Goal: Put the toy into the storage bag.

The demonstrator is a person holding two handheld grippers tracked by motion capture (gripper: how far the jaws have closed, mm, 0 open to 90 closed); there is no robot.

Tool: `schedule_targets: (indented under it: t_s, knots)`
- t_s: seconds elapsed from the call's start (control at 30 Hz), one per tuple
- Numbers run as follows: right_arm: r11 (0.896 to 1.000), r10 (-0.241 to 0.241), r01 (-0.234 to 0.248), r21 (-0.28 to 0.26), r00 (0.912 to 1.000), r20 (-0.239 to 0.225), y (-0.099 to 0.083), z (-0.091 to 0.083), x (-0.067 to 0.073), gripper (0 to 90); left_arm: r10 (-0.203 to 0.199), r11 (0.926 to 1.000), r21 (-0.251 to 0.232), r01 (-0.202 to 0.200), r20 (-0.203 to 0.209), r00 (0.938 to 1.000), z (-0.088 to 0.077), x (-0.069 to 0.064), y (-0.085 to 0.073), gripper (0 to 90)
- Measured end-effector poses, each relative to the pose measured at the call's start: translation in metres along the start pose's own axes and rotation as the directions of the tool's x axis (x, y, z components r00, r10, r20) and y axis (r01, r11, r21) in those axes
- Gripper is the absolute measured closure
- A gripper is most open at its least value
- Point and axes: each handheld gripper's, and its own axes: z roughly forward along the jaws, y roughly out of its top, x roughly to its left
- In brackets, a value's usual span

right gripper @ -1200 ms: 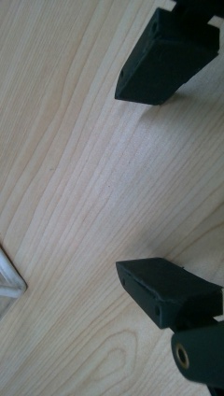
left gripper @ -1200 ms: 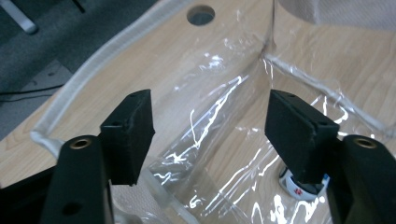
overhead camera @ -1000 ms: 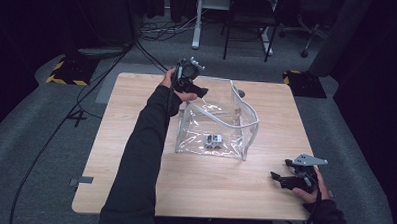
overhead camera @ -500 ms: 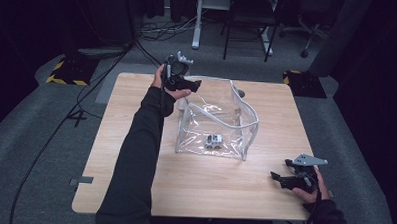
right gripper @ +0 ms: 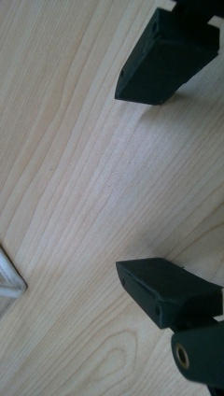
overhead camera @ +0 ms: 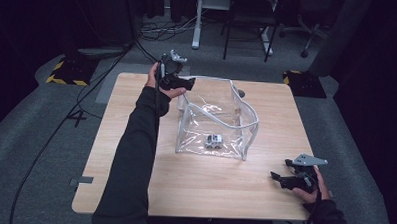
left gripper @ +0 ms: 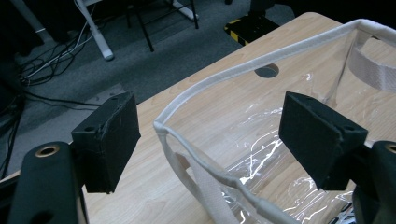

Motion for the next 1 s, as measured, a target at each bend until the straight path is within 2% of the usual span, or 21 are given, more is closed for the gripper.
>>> schedule_targets:
  t_s: [0.17,0.37,0.67,0.8,0.9,0.93,1.0]
  knots:
    - [1.0,0.0,0.0,0.0,1.0,0.0,0.0,0.0,0.0,15.0,0.004,1.0,0.001,-0.004,-0.032,0.9995,-0.003,0.005,-0.003,20.7]
    - [1.0,0.0,0.0,0.0,1.0,0.0,0.0,0.0,0.0,15.0,0.024,0.9994,0.026,-0.022,-0.051,0.9984,-0.007,0.01,-0.009,20.7]
    - [1.0,-0.001,0.001,0.0,1.0,0.0,0.0,0.0,0.0,14.9,0.046,0.9966,0.071,-0.042,-0.062,0.997,-0.014,0.014,-0.017,20.3]
    - [1.0,0.0,0.0,0.0,1.0,0.001,0.0,0.0,0.0,14.9,0.056,0.9966,0.064,-0.051,-0.074,0.9957,-0.016,0.013,-0.023,19.9]
    - [1.0,-0.001,0.001,0.0,1.0,0.0,0.0,0.0,0.0,15.0,0.078,0.9943,0.079,-0.072,-0.075,0.9941,-0.017,0.013,-0.027,19.3]
    - [1.0,-0.002,0.002,0.0,1.0,0.0,0.0,0.0,0.0,15.0,0.063,0.9957,0.072,-0.058,-0.072,0.9955,-0.016,0.012,-0.03,19.4]
    - [1.0,0.0,0.0,0.0,1.0,0.0,0.0,0.0,0.0,15.0,0.1,0.9902,0.105,-0.092,-0.076,0.9921,-0.016,0.013,-0.033,19.4]
